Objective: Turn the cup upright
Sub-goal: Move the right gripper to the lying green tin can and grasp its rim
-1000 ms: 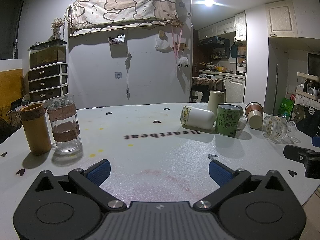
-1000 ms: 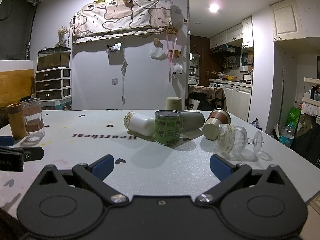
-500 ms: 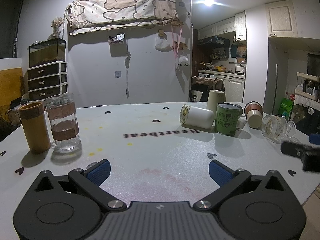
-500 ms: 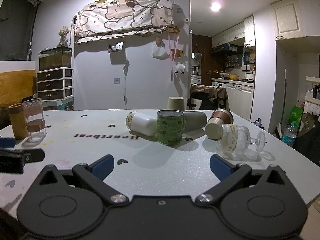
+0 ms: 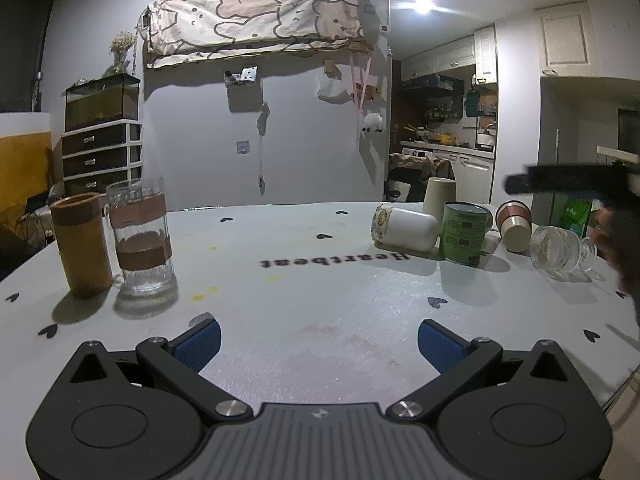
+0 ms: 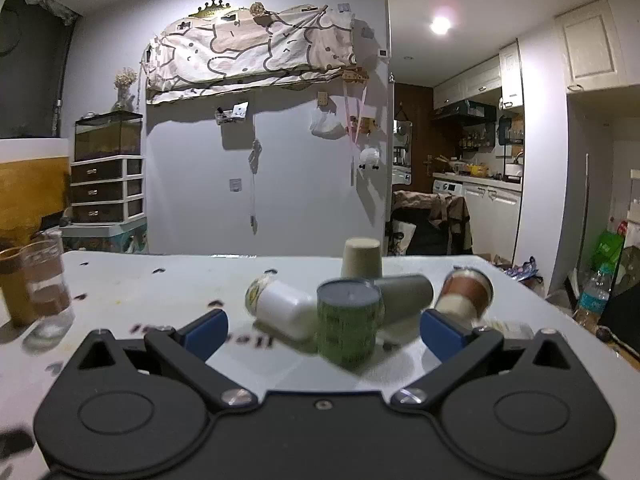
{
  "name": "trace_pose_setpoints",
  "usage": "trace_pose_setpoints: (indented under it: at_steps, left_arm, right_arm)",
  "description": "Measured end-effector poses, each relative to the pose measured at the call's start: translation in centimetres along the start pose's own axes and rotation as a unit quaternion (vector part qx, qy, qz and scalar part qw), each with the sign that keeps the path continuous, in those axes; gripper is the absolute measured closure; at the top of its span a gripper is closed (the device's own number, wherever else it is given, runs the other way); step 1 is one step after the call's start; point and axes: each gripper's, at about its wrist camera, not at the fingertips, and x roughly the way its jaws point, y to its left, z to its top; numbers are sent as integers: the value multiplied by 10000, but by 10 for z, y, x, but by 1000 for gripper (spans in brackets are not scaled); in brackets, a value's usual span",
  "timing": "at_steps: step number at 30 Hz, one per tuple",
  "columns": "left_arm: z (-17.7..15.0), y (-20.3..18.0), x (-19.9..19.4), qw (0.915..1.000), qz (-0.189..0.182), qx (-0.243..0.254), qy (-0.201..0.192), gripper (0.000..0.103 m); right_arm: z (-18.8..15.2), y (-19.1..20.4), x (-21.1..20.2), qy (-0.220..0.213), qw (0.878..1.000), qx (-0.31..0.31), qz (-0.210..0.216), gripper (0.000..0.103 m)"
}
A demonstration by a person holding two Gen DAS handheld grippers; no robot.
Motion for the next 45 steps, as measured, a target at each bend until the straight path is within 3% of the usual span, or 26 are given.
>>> trace_pose_setpoints:
  at_steps: [5, 10, 18, 21, 23, 27, 33, 39, 45]
  left_arm:
    - [-5, 9, 0, 10000, 51, -74, 29, 0]
    - [-11, 17, 0, 9998, 156, -93, 56, 0]
    - [-14, 23, 1, 9991, 381, -6, 165, 0]
    - [-14, 26, 1, 9989, 413, 1, 203, 0]
    - [-14, 28, 1, 9989, 406, -13, 220, 0]
    - [-14, 27, -1, 9991, 356, -24, 215, 0]
    - [-13, 29, -1, 9993, 302, -91, 195, 0]
    - [-13, 23, 0, 9997, 125, -82, 205, 0]
    - [-16, 17, 3, 9997, -124, -36, 202, 0]
  right_arm:
    - [29, 8, 52, 275, 9985, -250, -412, 0]
    - [41, 1, 111, 767, 9953, -5, -598, 0]
    - [27, -12, 182, 1512, 9824, 509, -973, 0]
    - [20, -17, 191, 1609, 9805, 590, -962, 0]
    - [19, -18, 194, 1560, 9826, 647, -777, 1]
    - [18, -15, 193, 1664, 9829, 602, -501, 29]
    - [12, 4, 163, 1628, 9860, 312, -205, 29]
    - [0, 44, 102, 1474, 9859, -12, 790, 29]
    - [-7, 92, 49, 1481, 9654, -131, 2141, 29]
